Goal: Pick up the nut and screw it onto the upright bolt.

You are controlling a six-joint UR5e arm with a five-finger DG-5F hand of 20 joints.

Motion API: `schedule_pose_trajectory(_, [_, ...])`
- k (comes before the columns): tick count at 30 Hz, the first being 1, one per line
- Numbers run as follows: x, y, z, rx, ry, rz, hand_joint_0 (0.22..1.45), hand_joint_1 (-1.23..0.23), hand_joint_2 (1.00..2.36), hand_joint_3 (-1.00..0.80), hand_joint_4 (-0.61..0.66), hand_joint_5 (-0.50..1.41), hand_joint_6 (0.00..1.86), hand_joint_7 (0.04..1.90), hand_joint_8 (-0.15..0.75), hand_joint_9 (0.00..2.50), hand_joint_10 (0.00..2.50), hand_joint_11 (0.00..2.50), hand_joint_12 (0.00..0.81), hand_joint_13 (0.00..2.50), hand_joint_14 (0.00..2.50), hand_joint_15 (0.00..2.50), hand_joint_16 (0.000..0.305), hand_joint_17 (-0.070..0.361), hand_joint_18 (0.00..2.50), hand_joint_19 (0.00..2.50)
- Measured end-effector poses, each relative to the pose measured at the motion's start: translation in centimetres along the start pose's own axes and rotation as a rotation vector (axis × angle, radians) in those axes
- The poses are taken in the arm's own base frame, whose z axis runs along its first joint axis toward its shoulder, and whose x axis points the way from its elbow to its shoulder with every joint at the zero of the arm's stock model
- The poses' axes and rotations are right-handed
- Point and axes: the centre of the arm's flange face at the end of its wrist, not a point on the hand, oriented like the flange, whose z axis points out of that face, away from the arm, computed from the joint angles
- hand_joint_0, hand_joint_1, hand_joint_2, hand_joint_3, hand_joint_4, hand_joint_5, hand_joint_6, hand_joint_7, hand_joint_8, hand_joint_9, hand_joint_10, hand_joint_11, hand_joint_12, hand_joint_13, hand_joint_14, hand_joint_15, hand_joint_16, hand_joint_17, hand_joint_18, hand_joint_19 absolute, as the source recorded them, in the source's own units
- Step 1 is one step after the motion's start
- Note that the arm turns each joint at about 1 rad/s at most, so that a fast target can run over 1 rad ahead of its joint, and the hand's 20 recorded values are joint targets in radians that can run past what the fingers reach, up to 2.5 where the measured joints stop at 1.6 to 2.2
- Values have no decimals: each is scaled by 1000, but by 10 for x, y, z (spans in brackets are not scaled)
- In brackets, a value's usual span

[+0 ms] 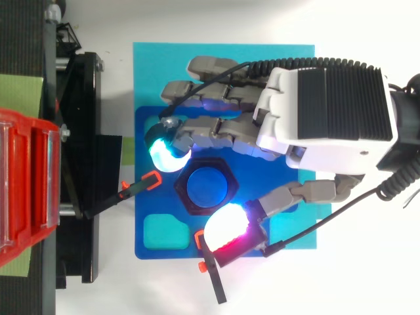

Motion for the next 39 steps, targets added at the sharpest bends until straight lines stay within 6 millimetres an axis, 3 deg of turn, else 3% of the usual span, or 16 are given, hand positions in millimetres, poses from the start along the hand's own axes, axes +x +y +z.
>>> schedule_pose_trajectory(16, [-3, -10, -3, 17, 11, -1, 501, -408, 1000, -500, 181, 34, 504, 1187, 250, 922, 0, 0, 282, 383, 0, 0, 40, 90, 35, 0])
schedule_pose_trajectory(39, [-8, -19, -4, 24, 8, 0, 507, -423, 1000, -500, 118, 72, 504, 1288, 216, 1144, 0, 0, 255, 535, 0, 0, 37, 83, 219, 0])
